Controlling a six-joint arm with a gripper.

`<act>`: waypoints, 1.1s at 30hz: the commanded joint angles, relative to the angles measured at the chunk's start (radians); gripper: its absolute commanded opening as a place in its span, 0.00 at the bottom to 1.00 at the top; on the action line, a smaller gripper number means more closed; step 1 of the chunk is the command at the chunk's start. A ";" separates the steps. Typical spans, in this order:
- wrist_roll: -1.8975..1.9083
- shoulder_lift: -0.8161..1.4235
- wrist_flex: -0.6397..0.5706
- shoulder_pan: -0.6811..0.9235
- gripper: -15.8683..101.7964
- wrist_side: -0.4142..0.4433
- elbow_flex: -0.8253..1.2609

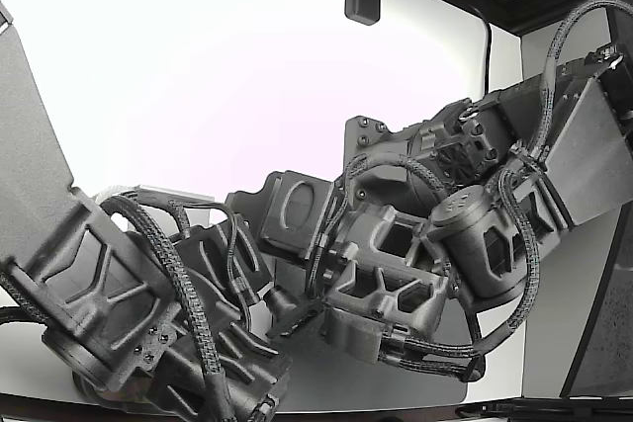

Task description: Peel off protective film from adhesive tape.

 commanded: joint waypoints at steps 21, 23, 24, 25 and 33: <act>0.127 0.132 0.370 -0.009 0.13 0.044 -0.150; 0.192 0.187 0.411 -0.006 0.30 0.051 -0.130; 0.216 0.227 0.413 -0.005 0.54 0.054 -0.107; 0.238 0.270 0.399 -0.005 0.70 0.054 -0.081; 0.281 0.597 0.285 -0.183 0.98 -0.031 0.009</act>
